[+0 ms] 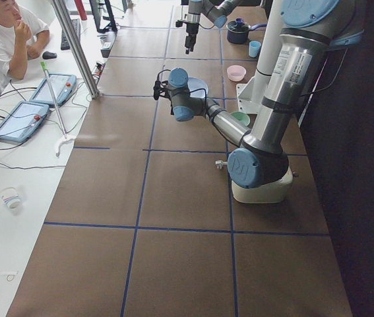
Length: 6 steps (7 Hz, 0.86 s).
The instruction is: Stack three plates with pink and blue
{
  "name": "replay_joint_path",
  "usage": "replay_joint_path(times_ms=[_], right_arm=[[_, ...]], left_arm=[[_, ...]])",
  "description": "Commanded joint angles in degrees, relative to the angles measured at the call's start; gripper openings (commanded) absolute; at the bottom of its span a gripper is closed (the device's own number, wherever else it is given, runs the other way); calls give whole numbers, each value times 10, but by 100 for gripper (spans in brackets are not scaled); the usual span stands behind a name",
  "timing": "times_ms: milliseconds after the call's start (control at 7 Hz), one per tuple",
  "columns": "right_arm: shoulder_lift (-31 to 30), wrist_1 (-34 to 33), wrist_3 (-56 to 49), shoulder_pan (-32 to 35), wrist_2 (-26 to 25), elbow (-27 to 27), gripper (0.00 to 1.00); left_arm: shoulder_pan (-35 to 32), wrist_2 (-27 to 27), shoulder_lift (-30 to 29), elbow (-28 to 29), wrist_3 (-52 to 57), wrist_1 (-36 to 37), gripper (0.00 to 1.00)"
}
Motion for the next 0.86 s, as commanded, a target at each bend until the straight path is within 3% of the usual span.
replay_joint_path(times_ms=[0,286,571,714], right_arm=[[-106,-3,-209,107,38,-3,100],[-145,-78,-468,249,87,-28,100],[-135,-275,-814,367,82,-42,100],[-121,-340,-916,408,85,-58,100]], left_arm=[[-77,-17,72,8,153,17,100],[-184,-25,125,-6,392,143,100],[-280,-24,161,-6,602,241,100],[-311,-24,167,-4,681,312,100]])
